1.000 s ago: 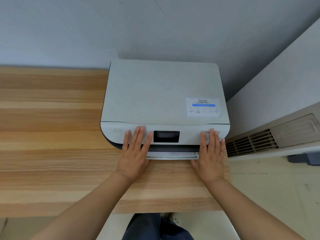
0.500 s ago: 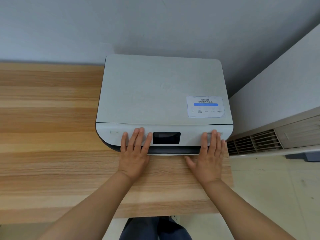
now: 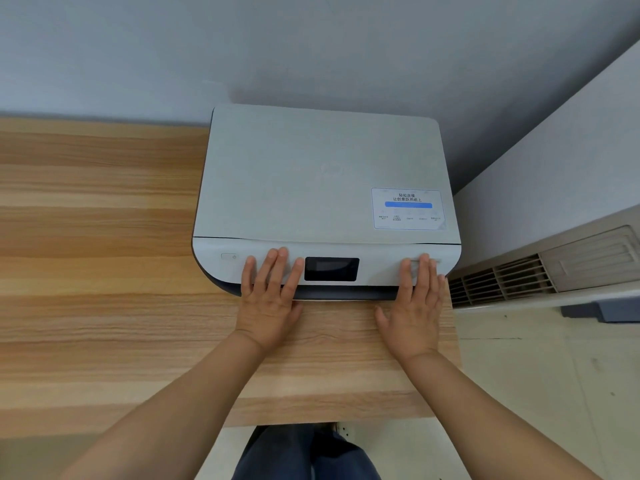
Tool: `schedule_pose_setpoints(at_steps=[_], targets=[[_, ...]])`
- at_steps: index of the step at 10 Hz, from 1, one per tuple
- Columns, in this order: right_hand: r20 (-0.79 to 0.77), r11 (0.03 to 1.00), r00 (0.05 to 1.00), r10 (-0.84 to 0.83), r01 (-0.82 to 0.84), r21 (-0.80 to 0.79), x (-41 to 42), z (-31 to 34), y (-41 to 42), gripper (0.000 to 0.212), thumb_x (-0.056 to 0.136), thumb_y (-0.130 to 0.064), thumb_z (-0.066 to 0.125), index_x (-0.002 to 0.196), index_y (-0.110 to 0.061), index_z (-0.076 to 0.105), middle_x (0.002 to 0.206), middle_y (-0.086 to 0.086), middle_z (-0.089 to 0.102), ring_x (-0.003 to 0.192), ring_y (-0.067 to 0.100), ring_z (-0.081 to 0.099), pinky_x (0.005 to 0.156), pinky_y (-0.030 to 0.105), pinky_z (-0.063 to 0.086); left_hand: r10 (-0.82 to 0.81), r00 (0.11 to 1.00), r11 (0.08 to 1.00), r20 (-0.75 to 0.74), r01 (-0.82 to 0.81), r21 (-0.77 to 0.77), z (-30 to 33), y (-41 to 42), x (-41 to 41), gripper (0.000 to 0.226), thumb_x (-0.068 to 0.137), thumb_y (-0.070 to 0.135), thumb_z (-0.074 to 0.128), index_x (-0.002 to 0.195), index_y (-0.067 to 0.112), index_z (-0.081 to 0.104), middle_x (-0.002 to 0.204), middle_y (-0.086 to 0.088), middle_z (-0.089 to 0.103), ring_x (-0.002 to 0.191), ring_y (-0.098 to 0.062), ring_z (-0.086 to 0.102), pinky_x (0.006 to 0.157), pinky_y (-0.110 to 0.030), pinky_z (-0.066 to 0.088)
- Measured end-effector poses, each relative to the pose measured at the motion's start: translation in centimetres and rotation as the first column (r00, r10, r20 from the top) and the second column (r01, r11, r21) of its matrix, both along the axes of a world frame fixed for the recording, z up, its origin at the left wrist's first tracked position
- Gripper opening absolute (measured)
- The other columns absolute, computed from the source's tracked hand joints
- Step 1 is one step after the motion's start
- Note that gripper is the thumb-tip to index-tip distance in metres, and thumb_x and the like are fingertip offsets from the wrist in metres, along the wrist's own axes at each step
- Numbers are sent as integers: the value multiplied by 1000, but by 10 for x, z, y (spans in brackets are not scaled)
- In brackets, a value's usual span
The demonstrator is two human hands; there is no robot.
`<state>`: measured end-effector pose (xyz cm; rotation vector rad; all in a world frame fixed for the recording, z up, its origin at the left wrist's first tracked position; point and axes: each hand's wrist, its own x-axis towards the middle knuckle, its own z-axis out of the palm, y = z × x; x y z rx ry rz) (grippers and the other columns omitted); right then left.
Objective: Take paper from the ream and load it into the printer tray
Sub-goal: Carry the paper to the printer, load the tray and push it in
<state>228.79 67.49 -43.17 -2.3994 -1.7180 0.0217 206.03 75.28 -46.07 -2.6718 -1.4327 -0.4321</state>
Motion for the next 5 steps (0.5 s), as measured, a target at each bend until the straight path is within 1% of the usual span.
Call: schedule_pose_setpoints(at_steps=[1, 2, 3, 4, 5], targets=[[-44, 999, 998, -37, 37, -7, -5, 8, -1, 93, 64, -14, 72, 141, -7, 20, 151, 23, 12, 139, 35, 5, 116, 49, 4, 13, 1000, 993, -22, -16, -116, 16, -6, 0, 96, 70, 48, 62, 147, 18, 13, 150, -13, 16, 144, -20, -12, 115, -48, -4], [-174, 994, 980, -99, 105, 24, -13, 22, 0, 80, 70, -10, 70, 139, -7, 28, 151, 21, 19, 138, 34, 13, 115, 50, 9, 36, 999, 978, 37, -28, -208, 38, -12, -1, 80, 76, 56, 48, 142, 16, 28, 152, -12, 24, 143, -23, 5, 115, -47, 3], [-301, 990, 946, -119, 136, 35, -21, 39, 1, 69, 77, -9, 64, 138, -9, 32, 151, 17, 20, 136, 36, 19, 113, 52, 18, 86, 980, 962, 178, -35, -271, 59, -19, -2, 68, 80, 52, 47, 135, 14, 41, 147, -12, 37, 138, -22, 22, 115, -43, 15], [-357, 996, 933, -38, 62, 58, -28, 52, 1, 65, 78, -8, 62, 137, -9, 34, 150, 15, 25, 135, 34, 23, 114, 48, 18, 201, 946, 939, 254, -112, -324, 78, -31, -6, 62, 81, 51, 43, 129, 12, 49, 138, -9, 48, 130, -26, 38, 107, -40, 29], [-385, 997, 921, 51, -28, 66, -33, 67, -2, 60, 80, -8, 60, 136, -8, 37, 147, 13, 33, 133, 31, 28, 112, 42, 19, 310, 907, 913, 284, -200, -356, 95, -49, -12, 61, 81, 52, 39, 125, 11, 54, 131, -7, 55, 125, -25, 44, 104, -38, 33]])
